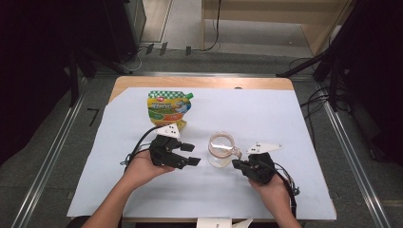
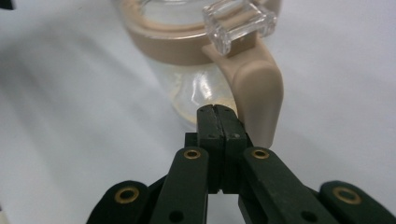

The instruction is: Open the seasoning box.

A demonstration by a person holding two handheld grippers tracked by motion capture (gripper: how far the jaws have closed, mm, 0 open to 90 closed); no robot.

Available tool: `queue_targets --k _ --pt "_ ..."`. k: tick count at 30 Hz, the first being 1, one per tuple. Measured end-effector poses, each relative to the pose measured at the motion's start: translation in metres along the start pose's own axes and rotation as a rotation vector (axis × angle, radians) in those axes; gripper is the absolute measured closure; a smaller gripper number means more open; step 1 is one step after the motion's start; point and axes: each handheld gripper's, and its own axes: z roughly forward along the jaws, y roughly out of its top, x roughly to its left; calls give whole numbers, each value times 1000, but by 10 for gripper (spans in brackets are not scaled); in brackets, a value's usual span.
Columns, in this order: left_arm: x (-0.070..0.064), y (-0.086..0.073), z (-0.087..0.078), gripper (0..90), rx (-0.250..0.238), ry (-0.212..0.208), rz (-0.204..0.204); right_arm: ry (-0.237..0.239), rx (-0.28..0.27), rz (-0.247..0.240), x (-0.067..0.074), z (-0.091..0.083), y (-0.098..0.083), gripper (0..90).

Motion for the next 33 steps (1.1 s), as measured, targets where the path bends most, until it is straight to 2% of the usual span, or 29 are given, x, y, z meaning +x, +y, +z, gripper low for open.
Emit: queue_targets --k 3,4,6,8,14,16,18,20,22,26,28,33 --pt "1 1 0 386 -5 -2 3 -23 -5 15 -10 0 3 900" --pt "1 1 1 387 6 -7 7 -32 -8 13 -13 1 5 900" --pt "0 2 4 448 32 -15 22 -52 -27 34 -23 4 8 900" --pt "0 3 6 446 33 -13 26 -62 -30 45 -25 5 8 900" --pt "4 8 12 377 14 -23 -11 -109 -46 23 -32 13 11 900" --pt "6 11 12 348 4 -30 -6 -123 -55 11 -35 15 14 900" --pt "7 15 13 343 -6 -38 -20 -119 -57 13 -40 18 16 900" --pt "9 18 15 325 -8 -58 -39 -86 -56 15 -43 20 18 900" --pt "9 22 16 325 -3 -42 -28 -79 -46 16 -43 18 19 900" --pt "12 30 20 314 22 -36 -19 -61 -47 13 -44 3 25 900" --pt "15 35 23 303 31 -48 -17 -46 -53 22 -46 -5 27 900" --pt "20 47 30 265 23 -70 4 -69 -63 14 -51 -19 26 900"
